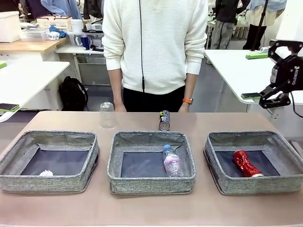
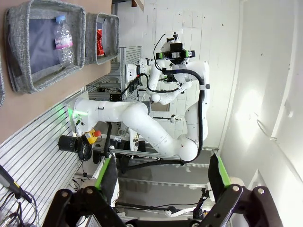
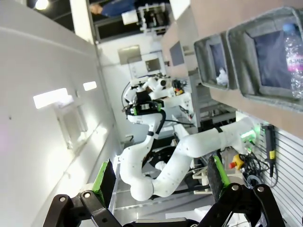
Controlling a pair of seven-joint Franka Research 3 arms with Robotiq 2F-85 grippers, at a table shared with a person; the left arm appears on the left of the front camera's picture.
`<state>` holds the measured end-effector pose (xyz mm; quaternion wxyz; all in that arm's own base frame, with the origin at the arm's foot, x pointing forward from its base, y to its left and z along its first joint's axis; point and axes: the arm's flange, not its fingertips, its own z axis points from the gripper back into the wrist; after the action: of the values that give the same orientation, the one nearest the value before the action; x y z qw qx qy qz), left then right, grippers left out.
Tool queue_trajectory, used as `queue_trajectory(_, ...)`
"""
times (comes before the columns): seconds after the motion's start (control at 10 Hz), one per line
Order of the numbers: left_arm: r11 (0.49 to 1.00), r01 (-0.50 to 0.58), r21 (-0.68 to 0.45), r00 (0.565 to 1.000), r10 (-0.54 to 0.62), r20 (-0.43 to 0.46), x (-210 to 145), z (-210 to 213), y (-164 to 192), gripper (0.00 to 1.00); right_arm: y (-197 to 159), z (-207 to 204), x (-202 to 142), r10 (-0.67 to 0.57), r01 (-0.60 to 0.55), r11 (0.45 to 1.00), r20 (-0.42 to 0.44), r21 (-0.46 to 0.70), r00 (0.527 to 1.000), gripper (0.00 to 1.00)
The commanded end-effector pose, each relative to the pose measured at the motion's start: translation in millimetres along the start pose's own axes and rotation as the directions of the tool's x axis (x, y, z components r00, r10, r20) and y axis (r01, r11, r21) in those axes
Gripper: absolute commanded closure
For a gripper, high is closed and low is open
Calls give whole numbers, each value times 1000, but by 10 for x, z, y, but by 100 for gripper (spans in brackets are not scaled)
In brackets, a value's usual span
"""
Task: Sort the waste into the appropriate baskets.
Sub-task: Pick up the waste item pointed out by the person.
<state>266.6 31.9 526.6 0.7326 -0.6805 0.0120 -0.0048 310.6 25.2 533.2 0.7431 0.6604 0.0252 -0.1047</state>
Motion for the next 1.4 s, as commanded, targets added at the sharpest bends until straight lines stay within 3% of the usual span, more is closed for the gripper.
queue_trajectory(0.0, 1000, 19, -8, 1000, -19, 5, 4, -17, -18, 0, 34, 2, -5, 8, -8, 1000, 0, 22, 1000, 0)
queue_trajectory(1.3, 1000, 19, -8, 1000, -19, 5, 4, -17, -18, 0, 34, 2, -5, 8, -8, 1000, 0, 22, 1000, 0)
